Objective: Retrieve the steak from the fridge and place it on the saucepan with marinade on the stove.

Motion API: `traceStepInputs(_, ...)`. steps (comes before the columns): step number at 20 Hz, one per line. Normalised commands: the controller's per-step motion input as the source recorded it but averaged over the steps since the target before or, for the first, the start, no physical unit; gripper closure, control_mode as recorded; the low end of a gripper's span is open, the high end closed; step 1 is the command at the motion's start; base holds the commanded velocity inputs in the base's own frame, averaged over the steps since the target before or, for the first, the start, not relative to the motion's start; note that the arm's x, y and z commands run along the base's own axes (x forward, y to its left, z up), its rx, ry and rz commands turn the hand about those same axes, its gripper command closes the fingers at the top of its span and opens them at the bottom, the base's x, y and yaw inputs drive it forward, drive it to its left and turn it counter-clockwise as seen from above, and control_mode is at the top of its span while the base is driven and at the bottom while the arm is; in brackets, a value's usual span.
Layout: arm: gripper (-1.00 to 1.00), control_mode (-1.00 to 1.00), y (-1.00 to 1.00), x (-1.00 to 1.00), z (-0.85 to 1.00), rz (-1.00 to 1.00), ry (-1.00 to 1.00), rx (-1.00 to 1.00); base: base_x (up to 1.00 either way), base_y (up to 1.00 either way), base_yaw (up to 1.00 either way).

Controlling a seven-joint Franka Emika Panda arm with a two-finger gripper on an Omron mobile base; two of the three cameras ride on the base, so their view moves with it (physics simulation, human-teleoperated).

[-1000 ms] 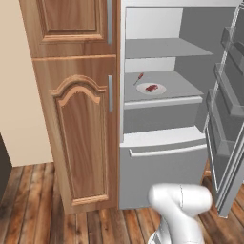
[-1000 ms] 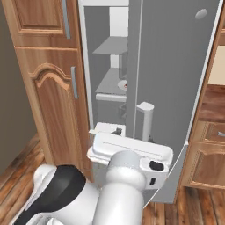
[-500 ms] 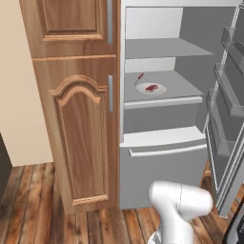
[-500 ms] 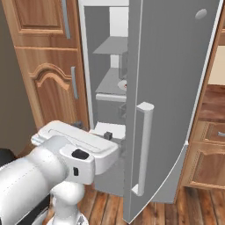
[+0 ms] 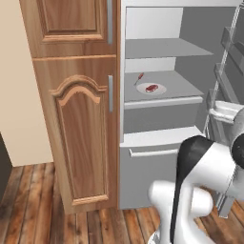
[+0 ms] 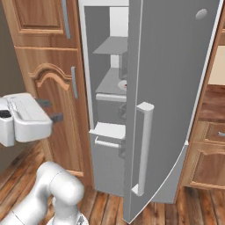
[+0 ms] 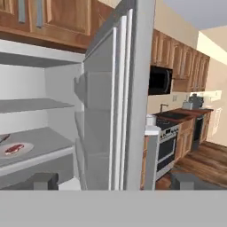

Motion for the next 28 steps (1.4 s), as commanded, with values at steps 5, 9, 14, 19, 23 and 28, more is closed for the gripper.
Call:
traceStepInputs(5, -1.00, -1.00, 0.40, 0.67, -0.21, -0.51, -0.06, 0.00, 0.00, 0.00, 0.00)
traceStepInputs(9, -1.00, -1.00, 0.09, 0.80, -0.44, -0.40, -0.12, 0.00, 0.00, 0.00, 0.00)
traceStepInputs(14, -1.00, -1.00, -0.28, 0.51, -0.24, -0.14, -0.01, 0.00, 0.00, 0.00, 0.00)
traceStepInputs(19, -1.00, -1.00, -0.44, 0.31, -0.14, -0.06, 0.00, 0.00, 0.00, 0.00, 0.00)
traceStepInputs(23, -1.00, -1.00, -0.30, 0.30, -0.20, -0.08, 0.00, 0.00, 0.00, 0.00, 0.00)
traceStepInputs(28, -1.00, -1.00, -0.46, 0.23, -0.25, -0.03, 0.00, 0.00, 0.00, 0.00, 0.00)
